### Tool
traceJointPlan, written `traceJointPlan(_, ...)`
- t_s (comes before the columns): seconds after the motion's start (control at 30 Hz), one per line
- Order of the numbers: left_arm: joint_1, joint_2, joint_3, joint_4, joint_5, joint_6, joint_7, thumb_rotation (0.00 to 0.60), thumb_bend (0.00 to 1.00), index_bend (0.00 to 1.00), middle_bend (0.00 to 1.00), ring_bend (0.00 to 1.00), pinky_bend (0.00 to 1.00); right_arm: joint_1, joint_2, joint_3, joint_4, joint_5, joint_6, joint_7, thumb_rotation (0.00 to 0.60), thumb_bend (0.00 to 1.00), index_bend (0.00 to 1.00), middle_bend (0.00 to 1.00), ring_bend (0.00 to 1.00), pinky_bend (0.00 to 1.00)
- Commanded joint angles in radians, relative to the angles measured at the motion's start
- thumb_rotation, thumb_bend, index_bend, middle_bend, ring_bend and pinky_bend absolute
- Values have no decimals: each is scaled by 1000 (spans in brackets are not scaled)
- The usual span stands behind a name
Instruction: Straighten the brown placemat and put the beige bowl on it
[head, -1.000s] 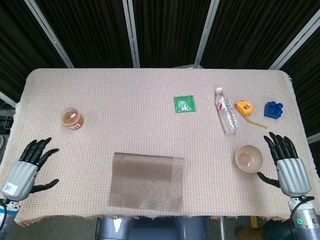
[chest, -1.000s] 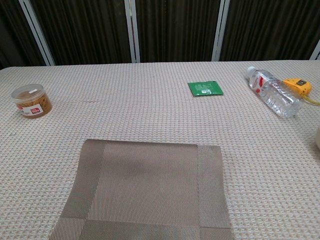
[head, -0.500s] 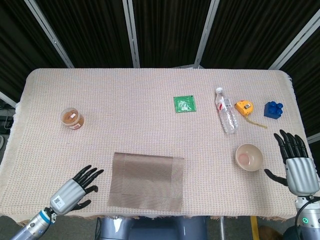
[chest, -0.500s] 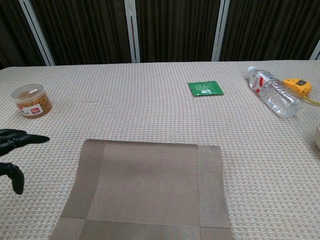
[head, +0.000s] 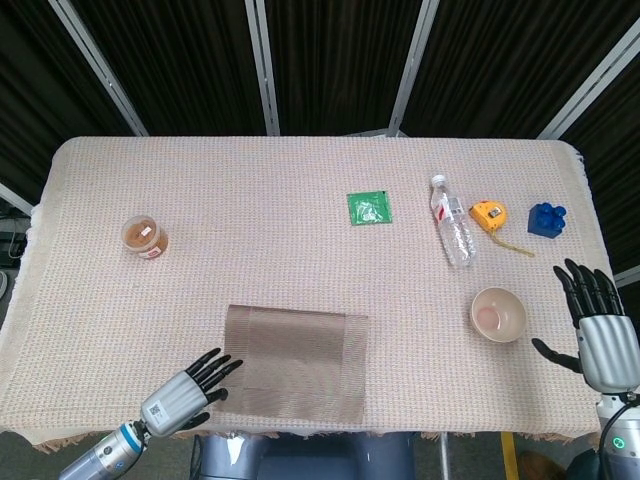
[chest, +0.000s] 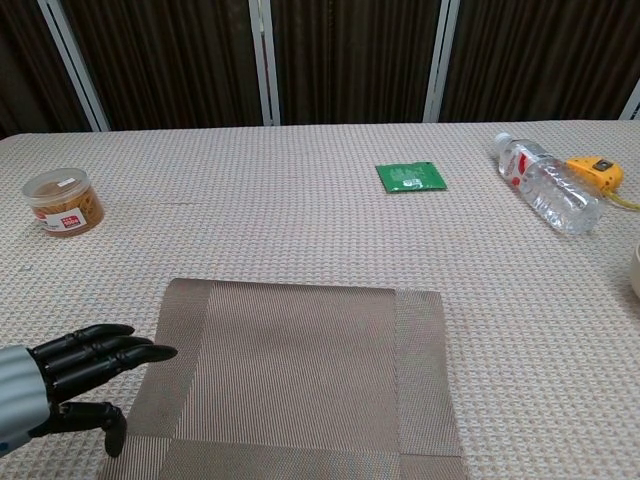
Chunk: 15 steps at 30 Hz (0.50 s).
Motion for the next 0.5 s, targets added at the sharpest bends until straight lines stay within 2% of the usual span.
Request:
traceJointPlan(0.03,-5,-20,4,17,-3,-7,6,600,255,441,0,0,0,-1,3,2,-1,1,-1,7,600,0,0,0,0,0)
traceJointPlan(0.5,-29,-67,2,41,-30,-28,35,600,283,452,0,0,0,-4,12,11,2,3,-4,29,600,0,0,0,0,0)
